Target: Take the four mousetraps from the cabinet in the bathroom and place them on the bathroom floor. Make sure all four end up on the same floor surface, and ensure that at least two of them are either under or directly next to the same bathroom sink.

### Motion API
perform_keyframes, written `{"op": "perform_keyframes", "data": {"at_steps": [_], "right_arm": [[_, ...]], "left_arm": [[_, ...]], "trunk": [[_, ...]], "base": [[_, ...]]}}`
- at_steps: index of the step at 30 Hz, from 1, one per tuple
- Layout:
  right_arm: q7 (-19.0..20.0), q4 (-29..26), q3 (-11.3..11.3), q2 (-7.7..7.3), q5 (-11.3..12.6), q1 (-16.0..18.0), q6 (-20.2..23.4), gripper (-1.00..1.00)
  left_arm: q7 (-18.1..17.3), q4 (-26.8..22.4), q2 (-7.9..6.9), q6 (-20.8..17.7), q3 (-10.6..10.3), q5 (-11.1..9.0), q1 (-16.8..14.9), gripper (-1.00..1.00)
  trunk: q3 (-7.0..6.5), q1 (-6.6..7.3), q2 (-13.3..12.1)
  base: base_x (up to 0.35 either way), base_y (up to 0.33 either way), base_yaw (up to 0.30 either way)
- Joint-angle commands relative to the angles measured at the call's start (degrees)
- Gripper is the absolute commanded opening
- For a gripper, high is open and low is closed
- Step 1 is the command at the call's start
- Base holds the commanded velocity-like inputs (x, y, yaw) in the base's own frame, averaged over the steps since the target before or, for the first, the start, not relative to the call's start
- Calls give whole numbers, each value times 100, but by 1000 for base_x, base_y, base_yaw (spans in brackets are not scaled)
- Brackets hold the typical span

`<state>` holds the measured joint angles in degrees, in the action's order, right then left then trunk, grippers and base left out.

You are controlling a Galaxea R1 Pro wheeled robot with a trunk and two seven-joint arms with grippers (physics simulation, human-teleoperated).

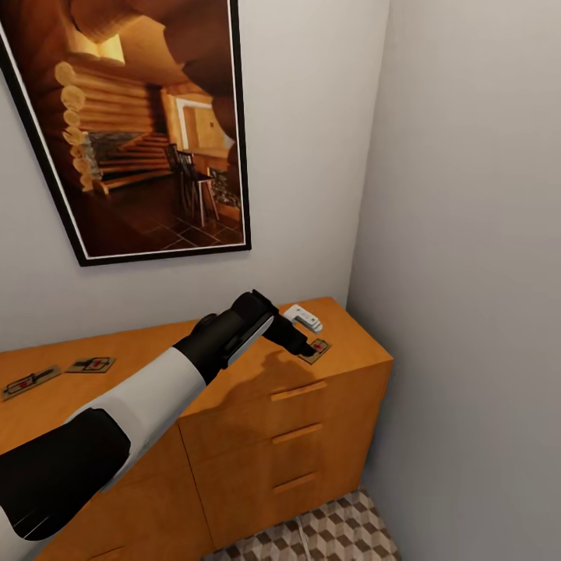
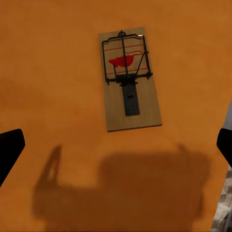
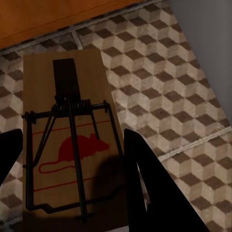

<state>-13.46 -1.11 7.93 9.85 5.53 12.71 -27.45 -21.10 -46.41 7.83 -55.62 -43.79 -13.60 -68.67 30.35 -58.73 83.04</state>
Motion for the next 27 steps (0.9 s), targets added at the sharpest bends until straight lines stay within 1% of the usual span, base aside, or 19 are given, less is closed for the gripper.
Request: {"op": "perform_keyframes", "data": {"at_steps": [1, 6, 16, 27], "right_arm": [[-8, 5, 51, 1, 71, 4, -23, -100], [-8, 5, 51, 4, 71, 4, -23, -100], [-8, 5, 51, 0, 71, 4, -23, -100], [-8, 5, 51, -1, 71, 4, -23, -100]], "left_arm": [[-4, 12, -1, -10, -7, -11, -6, 100], [0, 77, 0, 71, -1, -11, -6, 100], [1, 81, 13, 87, 10, -11, -6, 100], [1, 81, 25, 87, 10, -22, -6, 100]], "trunk": [[8, 0, 3], [12, 0, 3], [13, 0, 3], [13, 0, 3]], "base": [[0, 0, 0], [0, 0, 0], [2, 0, 0], [124, 0, 0]]}}
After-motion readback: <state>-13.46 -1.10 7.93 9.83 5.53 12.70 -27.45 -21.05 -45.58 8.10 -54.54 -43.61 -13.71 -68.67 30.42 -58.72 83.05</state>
